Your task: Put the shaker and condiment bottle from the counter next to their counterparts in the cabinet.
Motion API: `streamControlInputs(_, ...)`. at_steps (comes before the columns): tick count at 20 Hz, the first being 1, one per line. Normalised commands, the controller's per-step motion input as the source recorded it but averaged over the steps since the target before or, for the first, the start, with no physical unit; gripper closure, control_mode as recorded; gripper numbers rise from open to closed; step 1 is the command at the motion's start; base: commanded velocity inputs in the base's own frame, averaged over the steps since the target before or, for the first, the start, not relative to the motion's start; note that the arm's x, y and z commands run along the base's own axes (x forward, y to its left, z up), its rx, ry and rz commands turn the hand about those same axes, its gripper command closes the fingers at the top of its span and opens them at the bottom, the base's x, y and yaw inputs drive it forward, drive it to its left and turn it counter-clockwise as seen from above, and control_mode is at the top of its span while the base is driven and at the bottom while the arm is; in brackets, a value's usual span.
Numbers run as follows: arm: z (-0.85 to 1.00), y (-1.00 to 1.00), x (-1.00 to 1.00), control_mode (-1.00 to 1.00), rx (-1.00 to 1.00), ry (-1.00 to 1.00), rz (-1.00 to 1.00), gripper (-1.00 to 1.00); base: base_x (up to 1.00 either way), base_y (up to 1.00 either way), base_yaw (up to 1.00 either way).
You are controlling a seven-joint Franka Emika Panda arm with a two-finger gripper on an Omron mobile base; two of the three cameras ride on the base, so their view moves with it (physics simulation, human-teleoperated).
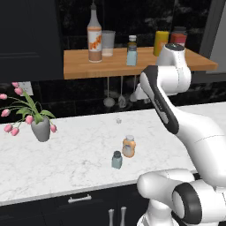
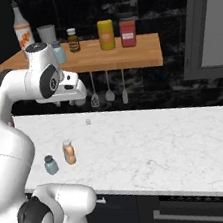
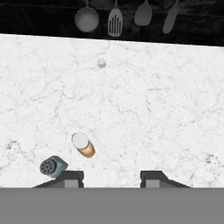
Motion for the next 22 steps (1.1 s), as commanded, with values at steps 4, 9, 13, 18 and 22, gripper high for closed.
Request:
streamControlInputs(4, 0.00, -0.16, -0.43, -1.00, 0.02, -0.12, 0.00, -1.00, 0.00, 0.00, 0.00)
streamControlInputs(9, -0.05, -0.47, -0.82, -1.00, 0.03, -0.15, -0.01, -1.00, 0.00, 0.00, 0.00)
streamControlInputs(13, -0.04, -0.33, -0.67, -1.00, 0.09, -0.35, 0.02, -1.00, 0.00, 0.00, 0.00)
streamControlInputs(18, -0.20, -0.09, -0.02, -1.00, 0.00, -0.10, 0.12, -1.00, 0.00, 0.00, 0.00)
streamControlInputs(22, -0.61, -0.15, 0.00, -1.00, 0.01, -0.09, 0.36, -1.00, 0.00, 0.00, 0.00)
